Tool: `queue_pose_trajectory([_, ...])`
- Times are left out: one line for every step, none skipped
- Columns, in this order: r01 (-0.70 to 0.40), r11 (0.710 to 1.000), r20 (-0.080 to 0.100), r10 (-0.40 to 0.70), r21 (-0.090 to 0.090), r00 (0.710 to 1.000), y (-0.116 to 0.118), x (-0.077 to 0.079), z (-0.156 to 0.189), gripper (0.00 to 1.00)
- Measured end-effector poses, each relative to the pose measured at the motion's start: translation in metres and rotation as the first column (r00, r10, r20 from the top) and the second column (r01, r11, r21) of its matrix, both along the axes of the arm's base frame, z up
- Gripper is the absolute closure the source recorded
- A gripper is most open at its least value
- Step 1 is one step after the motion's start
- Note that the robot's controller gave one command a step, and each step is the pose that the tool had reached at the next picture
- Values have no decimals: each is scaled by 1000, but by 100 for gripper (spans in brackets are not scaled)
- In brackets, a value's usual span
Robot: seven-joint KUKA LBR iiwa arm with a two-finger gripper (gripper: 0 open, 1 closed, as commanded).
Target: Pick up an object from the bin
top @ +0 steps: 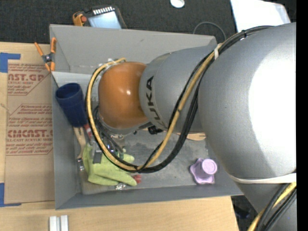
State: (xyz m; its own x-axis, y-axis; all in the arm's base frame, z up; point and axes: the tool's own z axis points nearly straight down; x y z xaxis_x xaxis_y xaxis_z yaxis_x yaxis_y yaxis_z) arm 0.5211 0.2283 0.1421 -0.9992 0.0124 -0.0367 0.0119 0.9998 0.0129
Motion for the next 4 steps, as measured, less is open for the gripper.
queue_pose_trajectory([-138,990,11,138,-2,990,13,20,-63,100])
queue_pose_trajectory([-113,994,28,112,3,993,17,14,-75,100])
queue_pose_trajectory([-107,994,8,107,-2,994,11,18,-12,100])
queue_pose_trajectory([-111,994,8,111,-1,994,-13,11,62,100])
